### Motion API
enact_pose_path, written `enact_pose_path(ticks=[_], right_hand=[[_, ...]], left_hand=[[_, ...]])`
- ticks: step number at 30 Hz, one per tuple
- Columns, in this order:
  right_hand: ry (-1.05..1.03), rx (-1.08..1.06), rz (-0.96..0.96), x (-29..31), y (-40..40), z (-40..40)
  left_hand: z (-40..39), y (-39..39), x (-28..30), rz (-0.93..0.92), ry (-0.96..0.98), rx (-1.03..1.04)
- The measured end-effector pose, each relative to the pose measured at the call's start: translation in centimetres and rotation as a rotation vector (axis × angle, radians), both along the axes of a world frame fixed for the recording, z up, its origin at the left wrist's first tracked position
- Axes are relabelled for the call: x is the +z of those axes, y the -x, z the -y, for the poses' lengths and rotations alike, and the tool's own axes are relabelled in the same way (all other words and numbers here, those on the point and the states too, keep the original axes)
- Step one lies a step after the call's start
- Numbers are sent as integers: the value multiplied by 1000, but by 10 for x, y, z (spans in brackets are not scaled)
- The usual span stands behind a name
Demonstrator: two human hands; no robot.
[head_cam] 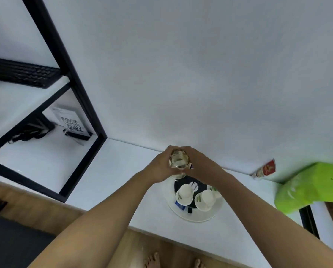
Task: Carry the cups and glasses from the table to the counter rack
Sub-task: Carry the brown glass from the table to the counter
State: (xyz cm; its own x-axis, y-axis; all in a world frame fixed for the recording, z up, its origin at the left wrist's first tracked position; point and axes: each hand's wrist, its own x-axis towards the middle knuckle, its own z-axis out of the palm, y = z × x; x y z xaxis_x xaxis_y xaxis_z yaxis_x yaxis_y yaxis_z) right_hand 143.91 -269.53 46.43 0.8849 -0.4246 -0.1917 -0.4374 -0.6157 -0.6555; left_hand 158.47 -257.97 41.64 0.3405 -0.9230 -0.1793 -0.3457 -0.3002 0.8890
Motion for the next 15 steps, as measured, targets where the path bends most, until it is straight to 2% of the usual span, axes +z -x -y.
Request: enact_pose_path(ticks=[8, 15], right_hand=[[321, -9, -182, -48, 0, 7], [410, -5, -325, -69, -1, 3]], left_hand=[[10, 6, -45, -20, -71, -12], [14, 8, -72, -29, -134, -80]])
